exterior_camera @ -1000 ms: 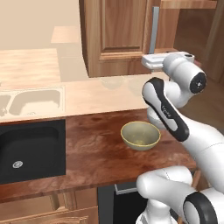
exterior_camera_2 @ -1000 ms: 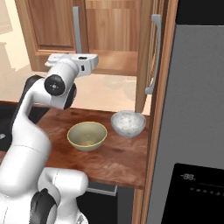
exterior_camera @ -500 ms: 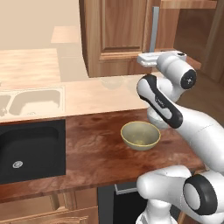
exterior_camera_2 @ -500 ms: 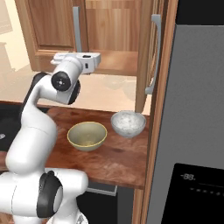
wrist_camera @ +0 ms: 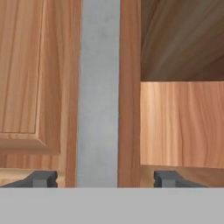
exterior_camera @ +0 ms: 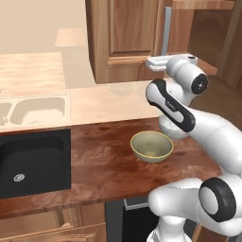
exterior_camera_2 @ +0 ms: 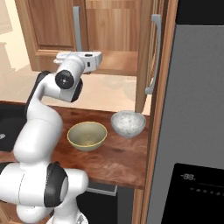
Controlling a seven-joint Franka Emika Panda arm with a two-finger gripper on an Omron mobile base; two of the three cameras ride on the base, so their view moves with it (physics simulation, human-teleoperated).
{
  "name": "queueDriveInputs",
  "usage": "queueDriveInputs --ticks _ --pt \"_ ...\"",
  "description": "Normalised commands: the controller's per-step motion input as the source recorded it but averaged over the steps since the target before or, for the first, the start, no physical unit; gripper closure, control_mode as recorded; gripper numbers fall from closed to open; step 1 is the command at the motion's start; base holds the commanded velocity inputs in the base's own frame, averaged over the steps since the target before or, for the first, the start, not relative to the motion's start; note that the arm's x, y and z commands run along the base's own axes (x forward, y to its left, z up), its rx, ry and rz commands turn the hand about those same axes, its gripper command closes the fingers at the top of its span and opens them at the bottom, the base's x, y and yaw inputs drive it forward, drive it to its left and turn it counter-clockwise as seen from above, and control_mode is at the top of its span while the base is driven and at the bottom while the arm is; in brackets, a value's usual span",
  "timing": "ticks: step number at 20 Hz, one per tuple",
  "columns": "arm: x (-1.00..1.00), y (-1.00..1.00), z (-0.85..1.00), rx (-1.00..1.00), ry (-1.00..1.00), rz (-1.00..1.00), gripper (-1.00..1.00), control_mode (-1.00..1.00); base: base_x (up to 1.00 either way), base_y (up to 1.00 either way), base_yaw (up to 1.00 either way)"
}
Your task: Open the cabinet. Pick the bowls from the counter and place them in the cabinet. Then close the cabinet.
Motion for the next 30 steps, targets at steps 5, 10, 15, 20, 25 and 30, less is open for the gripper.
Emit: queueDriveInputs --ticks 5,10,15,20,25,30 --pt "0.51 -0.16 -0.03 0.00 0.00 0.00 1.00 -1.00 0.00 0.00 0.00" --pt "0.13 -0.76 -0.04 0.06 -0.05 -0.03 1.00 -1.00 0.00 0.00 0.00" --pt "0.00 -1.00 -0.13 0.13 -0.05 -0.12 1.00 -1.00 0.00 0.00 0.00" --pt "-0.19 -1.00 -0.10 0.13 -0.03 -0.17 1.00 -1.00 0.00 0.00 0.00" --pt "-0.92 -1.00 0.19 0.25 -0.08 -0.19 1.00 -1.00 0.00 0.00 0.00" --pt "-1.00 -1.00 0.51 0.34 0.00 -0.22 1.00 -1.00 0.00 0.00 0.00"
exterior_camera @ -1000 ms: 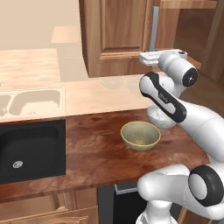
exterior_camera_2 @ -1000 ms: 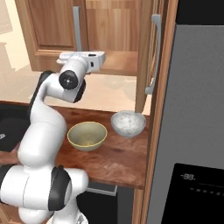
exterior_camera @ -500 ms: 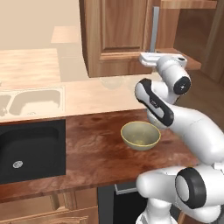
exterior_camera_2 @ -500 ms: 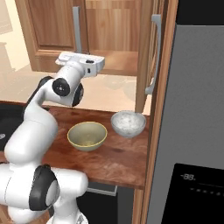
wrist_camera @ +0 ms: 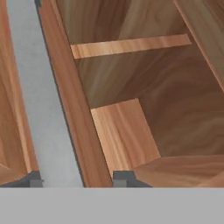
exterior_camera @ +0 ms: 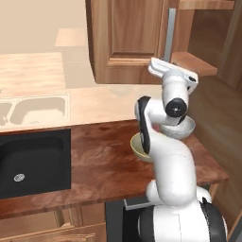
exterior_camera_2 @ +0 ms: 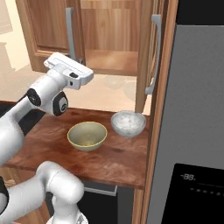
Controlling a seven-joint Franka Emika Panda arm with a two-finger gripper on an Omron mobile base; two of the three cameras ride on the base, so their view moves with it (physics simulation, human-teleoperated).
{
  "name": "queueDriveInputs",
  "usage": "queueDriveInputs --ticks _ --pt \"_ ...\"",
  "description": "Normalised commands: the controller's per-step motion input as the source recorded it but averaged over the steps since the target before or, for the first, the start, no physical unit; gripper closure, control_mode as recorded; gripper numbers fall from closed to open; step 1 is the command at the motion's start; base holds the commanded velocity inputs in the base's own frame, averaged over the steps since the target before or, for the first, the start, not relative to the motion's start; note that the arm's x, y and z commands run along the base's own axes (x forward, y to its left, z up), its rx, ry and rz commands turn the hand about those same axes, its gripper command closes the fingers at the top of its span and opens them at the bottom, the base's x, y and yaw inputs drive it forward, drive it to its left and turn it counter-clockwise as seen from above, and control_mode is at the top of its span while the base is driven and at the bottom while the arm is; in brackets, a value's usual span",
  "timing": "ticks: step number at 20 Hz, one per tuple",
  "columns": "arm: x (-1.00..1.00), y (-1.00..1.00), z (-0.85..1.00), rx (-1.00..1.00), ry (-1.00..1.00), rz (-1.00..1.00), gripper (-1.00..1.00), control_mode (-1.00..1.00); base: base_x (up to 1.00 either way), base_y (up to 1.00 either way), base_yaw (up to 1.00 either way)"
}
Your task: Open the cabinet. Pick the bowls from the counter and place them in the cabinet. Then close the cabinet.
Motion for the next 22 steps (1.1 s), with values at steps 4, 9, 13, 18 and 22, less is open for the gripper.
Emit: queueDriveInputs --ticks 4,9,13,18,22 --pt "-1.00 -0.97 0.54 0.39 0.00 -0.25 1.00 -1.00 0.00 0.00 0.00" --pt "-1.00 -0.74 0.49 0.43 0.00 -0.28 1.00 -1.00 0.00 0.00 0.00" --pt "-1.00 -0.40 0.33 0.41 0.00 -0.26 1.00 -1.00 0.00 0.00 0.00" --pt "-1.00 -0.03 0.04 0.37 -0.01 -0.21 1.00 -1.00 0.00 0.00 0.00" --pt "-1.00 0.27 0.00 0.28 -0.05 -0.20 1.00 -1.00 0.00 0.00 0.00"
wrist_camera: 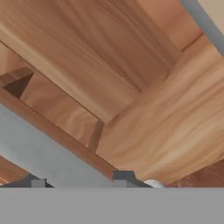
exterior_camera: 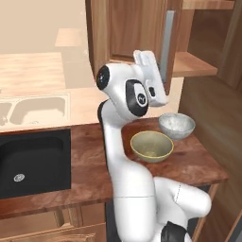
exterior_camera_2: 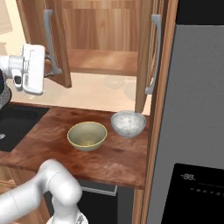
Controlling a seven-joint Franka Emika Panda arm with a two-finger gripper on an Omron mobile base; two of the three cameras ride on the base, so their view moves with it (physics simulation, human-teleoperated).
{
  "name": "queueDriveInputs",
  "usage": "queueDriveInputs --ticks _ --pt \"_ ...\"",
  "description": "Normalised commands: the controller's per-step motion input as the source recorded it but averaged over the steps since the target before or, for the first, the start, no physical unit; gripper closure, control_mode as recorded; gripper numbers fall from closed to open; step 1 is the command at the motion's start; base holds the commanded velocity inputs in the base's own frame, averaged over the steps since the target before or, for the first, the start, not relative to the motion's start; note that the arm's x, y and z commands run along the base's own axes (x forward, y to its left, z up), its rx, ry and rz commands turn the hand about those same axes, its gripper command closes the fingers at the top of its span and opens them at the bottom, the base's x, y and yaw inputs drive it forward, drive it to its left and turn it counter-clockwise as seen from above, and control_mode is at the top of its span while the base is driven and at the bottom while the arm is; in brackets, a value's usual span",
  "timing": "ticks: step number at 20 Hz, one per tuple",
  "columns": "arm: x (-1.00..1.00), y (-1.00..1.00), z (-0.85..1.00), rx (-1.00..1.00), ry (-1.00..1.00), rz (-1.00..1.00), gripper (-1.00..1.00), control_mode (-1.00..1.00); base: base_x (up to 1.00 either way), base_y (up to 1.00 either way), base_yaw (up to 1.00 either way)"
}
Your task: Open the cabinet. Pick the bowls from the counter and place them in the cabinet. Then close the cabinet.
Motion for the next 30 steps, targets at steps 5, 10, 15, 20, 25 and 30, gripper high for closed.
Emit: queueDriveInputs --ticks 5,10,15,20,25,30 --pt "-1.00 0.77 -0.19 0.20 -0.05 -0.12 -1.00 -1.00 0.00 0.00 0.00" --pt "-1.00 0.03 -0.14 0.13 -0.30 0.02 -1.00 -1.00 0.00 0.00 0.00" --pt "-1.00 -0.44 0.00 0.12 -0.38 0.17 -1.00 -1.00 0.00 0.00 0.00" --pt "-1.00 -0.34 0.00 0.03 -0.35 0.32 -1.00 -1.00 0.00 0.00 0.00" --pt "-1.00 -0.77 0.00 0.00 -0.37 0.43 -1.00 -1.00 0.00 0.00 0.00" --pt "-1.00 -0.57 0.05 0.00 -0.29 0.40 -1.00 -1.00 0.00 0.00 0.00"
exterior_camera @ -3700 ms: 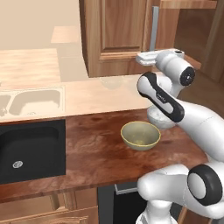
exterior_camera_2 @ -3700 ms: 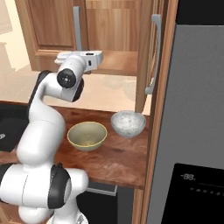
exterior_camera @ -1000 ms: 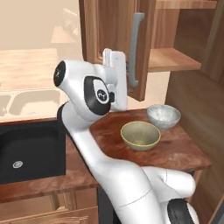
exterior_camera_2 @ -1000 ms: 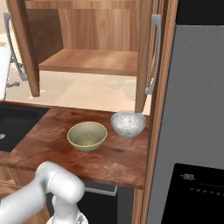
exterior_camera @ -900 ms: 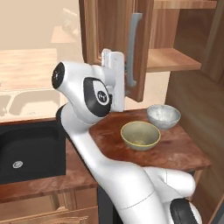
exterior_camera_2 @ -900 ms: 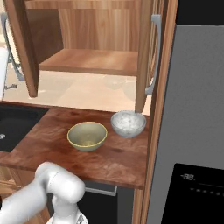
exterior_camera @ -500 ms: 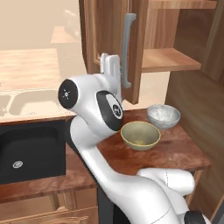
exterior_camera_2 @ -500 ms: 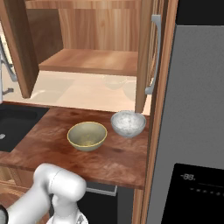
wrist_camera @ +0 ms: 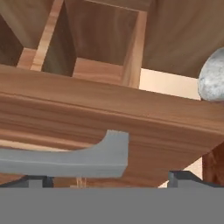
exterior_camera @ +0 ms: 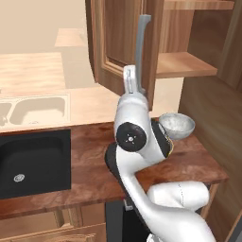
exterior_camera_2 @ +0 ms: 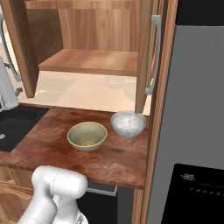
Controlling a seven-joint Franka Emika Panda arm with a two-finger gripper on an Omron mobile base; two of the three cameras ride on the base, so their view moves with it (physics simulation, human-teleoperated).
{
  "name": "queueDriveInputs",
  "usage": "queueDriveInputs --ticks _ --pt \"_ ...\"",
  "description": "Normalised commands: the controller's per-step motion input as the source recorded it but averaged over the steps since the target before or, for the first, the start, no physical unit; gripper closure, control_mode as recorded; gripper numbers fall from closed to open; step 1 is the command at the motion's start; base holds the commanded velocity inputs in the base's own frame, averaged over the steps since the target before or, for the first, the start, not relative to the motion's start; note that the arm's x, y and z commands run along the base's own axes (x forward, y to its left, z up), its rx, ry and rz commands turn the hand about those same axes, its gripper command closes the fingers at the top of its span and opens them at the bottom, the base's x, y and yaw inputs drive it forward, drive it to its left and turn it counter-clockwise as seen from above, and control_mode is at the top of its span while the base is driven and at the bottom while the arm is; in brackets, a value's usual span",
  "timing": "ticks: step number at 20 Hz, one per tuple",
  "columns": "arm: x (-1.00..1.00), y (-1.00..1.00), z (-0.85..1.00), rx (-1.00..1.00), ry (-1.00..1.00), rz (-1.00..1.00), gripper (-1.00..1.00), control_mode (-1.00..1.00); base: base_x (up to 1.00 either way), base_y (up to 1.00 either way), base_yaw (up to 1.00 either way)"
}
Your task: Open the cabinet. Pick the bowls from the counter and place them in the cabinet. Then close the cabinet.
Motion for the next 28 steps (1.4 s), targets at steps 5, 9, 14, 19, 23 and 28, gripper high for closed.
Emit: queueDriveInputs --ticks 5,9,14,19,23,28 --pt "-0.77 -0.35 0.07 0.00 -0.09 0.38 -1.00 -1.00 0.00 0.00 0.00" --pt "-0.37 -0.23 0.00 0.00 0.00 0.39 -1.00 -1.00 0.00 0.00 0.00" --pt "-0.20 0.00 0.02 0.00 0.01 0.35 -1.00 -1.00 0.00 0.00 0.00" --pt "-0.39 -0.08 0.31 0.01 0.06 0.13 -1.00 -1.00 0.00 0.00 0.00" --pt "-0.18 -0.46 0.18 0.10 0.12 0.00 -1.00 -1.00 0.00 0.00 0.00" --pt "-0.08 -0.54 0.00 0.15 0.01 0.08 -1.00 -1.00 0.00 0.00 0.00"
